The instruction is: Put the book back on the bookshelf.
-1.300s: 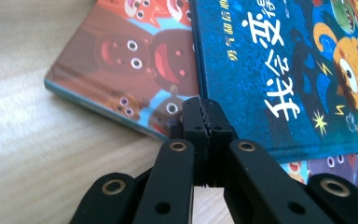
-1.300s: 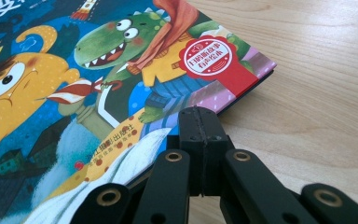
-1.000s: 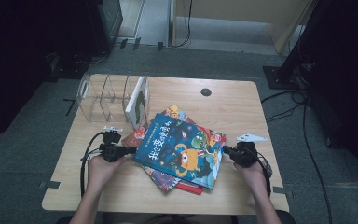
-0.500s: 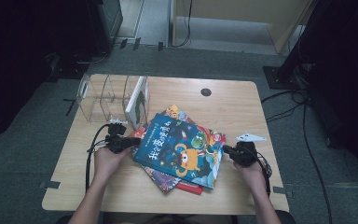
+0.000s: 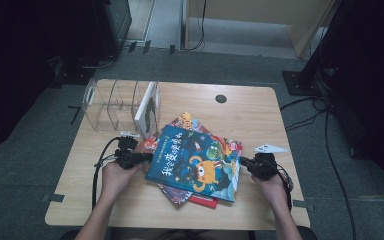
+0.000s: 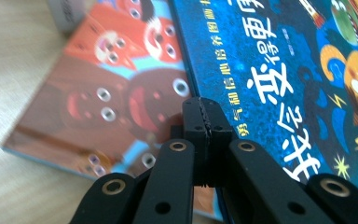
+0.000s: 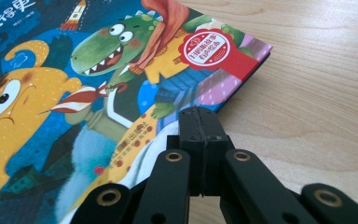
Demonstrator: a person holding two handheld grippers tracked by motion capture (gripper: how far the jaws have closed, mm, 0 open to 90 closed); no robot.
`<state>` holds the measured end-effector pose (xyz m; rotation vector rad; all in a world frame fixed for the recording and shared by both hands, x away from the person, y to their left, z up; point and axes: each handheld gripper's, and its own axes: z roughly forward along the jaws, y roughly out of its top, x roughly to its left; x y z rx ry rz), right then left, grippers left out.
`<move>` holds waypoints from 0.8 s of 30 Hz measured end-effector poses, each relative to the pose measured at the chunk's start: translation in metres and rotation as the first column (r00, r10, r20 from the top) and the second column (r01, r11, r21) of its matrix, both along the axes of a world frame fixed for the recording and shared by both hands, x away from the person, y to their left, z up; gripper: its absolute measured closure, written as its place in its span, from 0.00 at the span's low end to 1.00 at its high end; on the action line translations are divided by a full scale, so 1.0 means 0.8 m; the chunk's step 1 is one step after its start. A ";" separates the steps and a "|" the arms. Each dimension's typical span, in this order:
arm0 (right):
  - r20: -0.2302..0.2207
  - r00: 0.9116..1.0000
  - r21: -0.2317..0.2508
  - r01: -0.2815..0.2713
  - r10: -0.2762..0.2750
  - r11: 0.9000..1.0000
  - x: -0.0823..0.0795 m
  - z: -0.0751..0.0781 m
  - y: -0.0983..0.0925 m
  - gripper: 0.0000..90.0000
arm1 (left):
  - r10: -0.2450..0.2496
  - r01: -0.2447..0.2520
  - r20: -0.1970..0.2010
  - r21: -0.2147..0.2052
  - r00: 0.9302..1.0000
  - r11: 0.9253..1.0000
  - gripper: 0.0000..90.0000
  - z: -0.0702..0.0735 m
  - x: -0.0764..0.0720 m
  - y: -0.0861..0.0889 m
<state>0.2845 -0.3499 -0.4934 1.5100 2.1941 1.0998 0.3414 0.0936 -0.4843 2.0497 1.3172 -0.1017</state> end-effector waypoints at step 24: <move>-0.008 0.998 0.001 -0.060 0.060 0.998 -0.001 0.003 0.004 1.00 | -0.023 0.024 -0.055 0.015 0.998 1.000 1.00 0.004 -0.039 0.006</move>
